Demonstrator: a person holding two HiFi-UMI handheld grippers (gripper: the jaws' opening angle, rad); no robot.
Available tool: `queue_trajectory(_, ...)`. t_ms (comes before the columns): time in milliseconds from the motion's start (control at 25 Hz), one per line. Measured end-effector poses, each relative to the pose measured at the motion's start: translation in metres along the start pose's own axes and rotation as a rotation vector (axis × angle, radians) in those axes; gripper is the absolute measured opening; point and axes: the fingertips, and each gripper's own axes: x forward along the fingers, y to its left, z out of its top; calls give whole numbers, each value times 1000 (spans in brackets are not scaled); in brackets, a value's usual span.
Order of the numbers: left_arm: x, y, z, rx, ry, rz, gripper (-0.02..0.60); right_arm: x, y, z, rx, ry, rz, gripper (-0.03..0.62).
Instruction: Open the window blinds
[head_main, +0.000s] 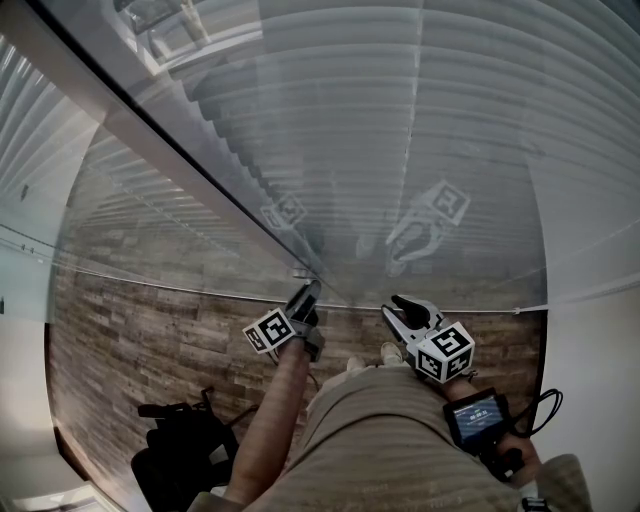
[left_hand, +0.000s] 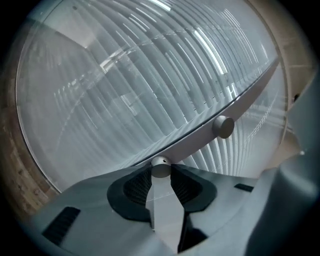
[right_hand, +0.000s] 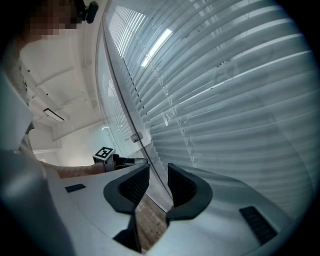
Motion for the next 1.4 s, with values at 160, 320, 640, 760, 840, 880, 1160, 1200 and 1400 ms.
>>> queue_trajectory(160, -1, 0, 1, -77, -11, -39, 133, 0, 1, 0, 1, 0, 0, 120)
queue_trajectory(320, 0, -1, 2, -171, -28, -101, 133, 0, 2, 0, -1, 0, 1, 120)
queue_trajectory(640, 0, -2, 2, -336, -63, -190, 133, -3, 0, -2, -2, 0, -5, 120)
queue_trajectory(760, -1, -1, 2, -360, -66, -197, 133, -4, 1, -1, -4, 0, -3, 120)
queue_trajectory(840, -1, 0, 2, -385, -70, -208, 133, -4, 1, -2, -4, 0, -3, 120)
queue_trajectory(880, 0, 0, 2, -399, -73, -217, 133, -3, 0, -2, -4, 0, -2, 120)
queue_trajectory(1160, 1, 4, 4, -489, -90, -268, 134, -2, 1, -3, -4, 5, 4, 120)
queue_trajectory(1200, 1, 4, 4, -489, -89, -273, 133, -2, 1, -4, -4, 6, 5, 120)
queue_trajectory(1400, -1, -2, 3, -156, -64, -166, 161, -3, 2, -4, -3, 5, 9, 120)
